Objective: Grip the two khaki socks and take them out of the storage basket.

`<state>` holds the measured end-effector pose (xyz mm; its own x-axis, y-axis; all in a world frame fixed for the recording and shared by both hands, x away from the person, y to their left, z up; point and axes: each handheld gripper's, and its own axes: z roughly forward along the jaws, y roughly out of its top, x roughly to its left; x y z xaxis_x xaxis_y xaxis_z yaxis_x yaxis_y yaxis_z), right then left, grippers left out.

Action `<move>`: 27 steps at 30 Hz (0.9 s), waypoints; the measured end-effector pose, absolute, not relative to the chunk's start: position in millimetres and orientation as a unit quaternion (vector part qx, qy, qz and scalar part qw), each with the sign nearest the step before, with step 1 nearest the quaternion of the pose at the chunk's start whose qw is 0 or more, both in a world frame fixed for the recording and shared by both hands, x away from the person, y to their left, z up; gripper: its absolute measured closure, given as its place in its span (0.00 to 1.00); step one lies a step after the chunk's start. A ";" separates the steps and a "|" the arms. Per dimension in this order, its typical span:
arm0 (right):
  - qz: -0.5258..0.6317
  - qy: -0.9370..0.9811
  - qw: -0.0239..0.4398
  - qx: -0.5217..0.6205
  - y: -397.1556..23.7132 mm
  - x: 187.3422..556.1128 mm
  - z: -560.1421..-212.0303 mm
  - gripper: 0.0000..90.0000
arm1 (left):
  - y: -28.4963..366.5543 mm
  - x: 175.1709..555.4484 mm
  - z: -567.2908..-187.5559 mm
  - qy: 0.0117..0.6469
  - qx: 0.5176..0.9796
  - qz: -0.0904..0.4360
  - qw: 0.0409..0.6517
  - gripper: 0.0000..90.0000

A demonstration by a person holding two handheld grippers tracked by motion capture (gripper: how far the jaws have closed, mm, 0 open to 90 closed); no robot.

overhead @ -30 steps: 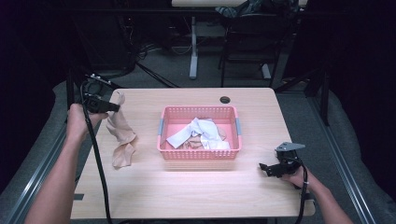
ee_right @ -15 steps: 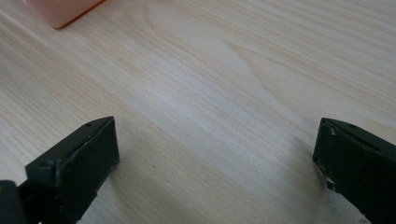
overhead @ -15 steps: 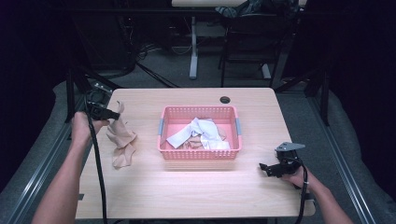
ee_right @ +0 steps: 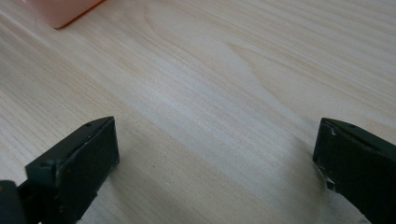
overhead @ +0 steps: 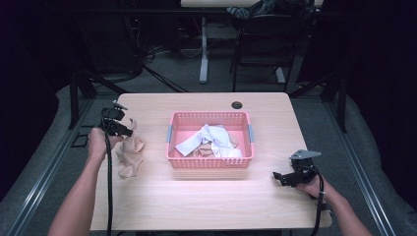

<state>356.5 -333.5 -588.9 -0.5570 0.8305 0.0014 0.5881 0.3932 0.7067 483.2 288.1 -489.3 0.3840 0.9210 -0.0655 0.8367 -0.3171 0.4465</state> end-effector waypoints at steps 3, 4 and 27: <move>0.338 0.815 0.179 0.435 -333.5 356.5 -588.9 0.00 | 285.7 487.7 -499.7 0.553 0.802 0.097 0.205 0.97; 0.338 0.815 0.179 0.435 -333.5 356.5 -588.9 0.00 | 285.4 489.2 -502.8 0.554 0.802 0.097 0.203 0.96; 0.338 0.815 0.180 0.435 -333.5 356.5 -588.9 0.00 | 298.3 457.7 -475.7 0.559 0.774 0.142 0.263 0.22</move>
<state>356.5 -333.5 -588.9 -0.5569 0.8306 0.0013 0.5880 0.3932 0.7069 457.7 298.3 -475.7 0.3347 0.9393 -0.0749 0.7906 -0.2367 0.5647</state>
